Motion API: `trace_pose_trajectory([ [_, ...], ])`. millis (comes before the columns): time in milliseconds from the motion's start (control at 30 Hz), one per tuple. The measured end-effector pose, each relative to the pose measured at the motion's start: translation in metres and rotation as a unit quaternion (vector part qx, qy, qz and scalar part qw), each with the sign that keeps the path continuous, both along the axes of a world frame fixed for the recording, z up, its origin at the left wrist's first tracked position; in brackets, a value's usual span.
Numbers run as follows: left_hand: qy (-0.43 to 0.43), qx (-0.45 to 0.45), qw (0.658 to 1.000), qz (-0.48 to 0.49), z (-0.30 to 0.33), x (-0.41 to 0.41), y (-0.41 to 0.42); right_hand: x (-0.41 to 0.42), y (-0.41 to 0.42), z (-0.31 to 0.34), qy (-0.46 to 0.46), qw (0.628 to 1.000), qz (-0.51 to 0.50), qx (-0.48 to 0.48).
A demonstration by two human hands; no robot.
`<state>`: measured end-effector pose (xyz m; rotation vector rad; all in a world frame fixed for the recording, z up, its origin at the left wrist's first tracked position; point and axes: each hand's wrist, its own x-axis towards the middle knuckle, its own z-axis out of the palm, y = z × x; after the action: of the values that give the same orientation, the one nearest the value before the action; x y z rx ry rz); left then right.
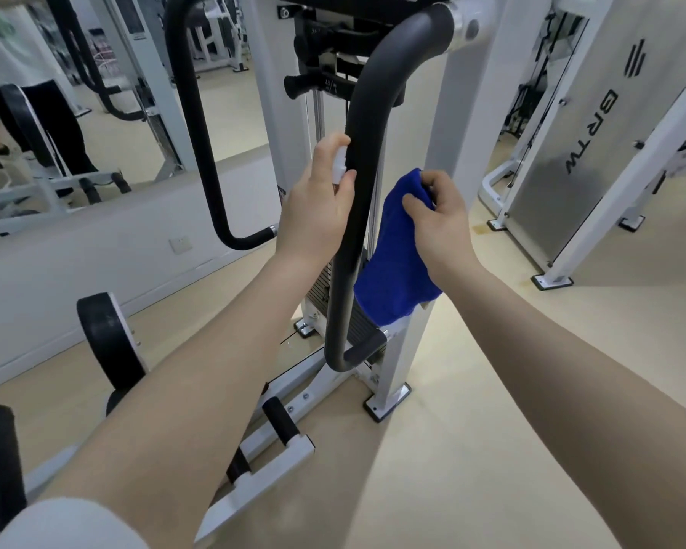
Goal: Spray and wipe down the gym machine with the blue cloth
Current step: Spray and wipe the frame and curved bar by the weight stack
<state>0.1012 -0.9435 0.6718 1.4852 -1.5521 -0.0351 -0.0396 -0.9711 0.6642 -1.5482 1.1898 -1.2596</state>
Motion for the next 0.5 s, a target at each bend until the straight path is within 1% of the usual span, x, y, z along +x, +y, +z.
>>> trace_pose_trajectory([
  [133,0.022,0.035,0.999,0.021,-0.031,-0.001,0.012,-0.001,0.005,-0.008,0.007,1.000,0.019,0.012],
  [233,0.052,0.081,0.995,0.040,-0.061,0.000,0.022,-0.001,0.010,-0.018,0.014,0.999,0.026,0.013],
  [333,0.056,0.129,0.989,0.043,-0.079,0.000,0.030,0.000,0.015,-0.026,0.039,0.999,0.034,0.003],
  [400,0.070,0.127,0.988,0.050,-0.082,-0.001,0.032,0.002,0.015,-0.028,0.049,0.998,0.025,-0.016],
  [433,0.089,0.119,0.987,0.059,-0.081,0.000,0.032,0.004,0.016,-0.028,0.054,0.998,0.016,-0.034],
  [500,0.142,0.106,0.981,0.074,-0.076,0.003,0.031,0.008,0.017,-0.024,0.085,0.990,-0.006,-0.109],
])
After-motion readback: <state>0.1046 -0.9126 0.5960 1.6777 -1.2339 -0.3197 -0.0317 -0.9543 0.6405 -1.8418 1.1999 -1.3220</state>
